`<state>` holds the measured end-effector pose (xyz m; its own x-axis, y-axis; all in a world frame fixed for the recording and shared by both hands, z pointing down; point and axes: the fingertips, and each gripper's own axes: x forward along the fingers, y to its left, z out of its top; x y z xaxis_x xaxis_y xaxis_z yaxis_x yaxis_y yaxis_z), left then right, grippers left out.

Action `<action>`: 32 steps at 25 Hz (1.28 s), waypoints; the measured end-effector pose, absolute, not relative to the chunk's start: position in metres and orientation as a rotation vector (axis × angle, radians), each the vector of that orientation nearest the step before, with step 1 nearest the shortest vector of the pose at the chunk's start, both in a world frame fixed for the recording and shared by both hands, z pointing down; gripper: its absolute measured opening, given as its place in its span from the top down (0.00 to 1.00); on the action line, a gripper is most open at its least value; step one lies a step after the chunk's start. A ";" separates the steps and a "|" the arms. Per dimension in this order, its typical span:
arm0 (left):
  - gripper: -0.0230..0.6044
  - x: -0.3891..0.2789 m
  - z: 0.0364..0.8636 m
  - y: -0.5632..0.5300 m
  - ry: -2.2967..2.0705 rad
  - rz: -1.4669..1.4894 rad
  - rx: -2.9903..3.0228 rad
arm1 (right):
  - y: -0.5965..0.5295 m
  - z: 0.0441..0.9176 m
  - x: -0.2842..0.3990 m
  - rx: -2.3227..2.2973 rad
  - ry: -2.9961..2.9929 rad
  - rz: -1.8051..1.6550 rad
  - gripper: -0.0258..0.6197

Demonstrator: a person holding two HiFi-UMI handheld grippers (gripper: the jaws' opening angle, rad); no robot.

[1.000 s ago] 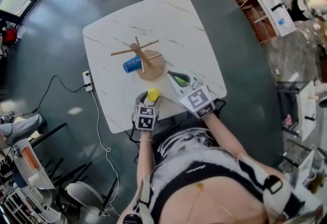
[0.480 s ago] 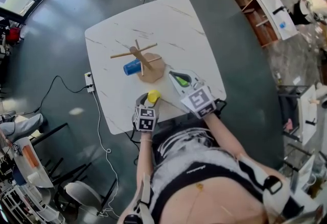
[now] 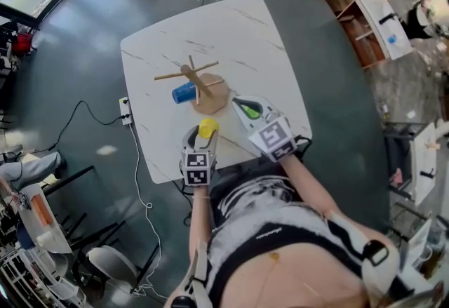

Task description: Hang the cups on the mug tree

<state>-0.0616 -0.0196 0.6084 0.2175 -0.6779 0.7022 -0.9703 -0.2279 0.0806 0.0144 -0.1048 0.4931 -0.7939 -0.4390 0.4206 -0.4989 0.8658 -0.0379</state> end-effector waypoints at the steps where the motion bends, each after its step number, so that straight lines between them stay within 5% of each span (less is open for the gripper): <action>1: 0.58 -0.063 0.600 -0.021 -1.537 0.729 1.988 | -0.105 0.493 0.013 0.691 -2.638 0.204 0.95; 32: 0.58 -0.079 0.415 -0.031 -1.800 0.401 2.152 | -0.099 0.495 -0.010 0.607 -2.673 0.198 0.95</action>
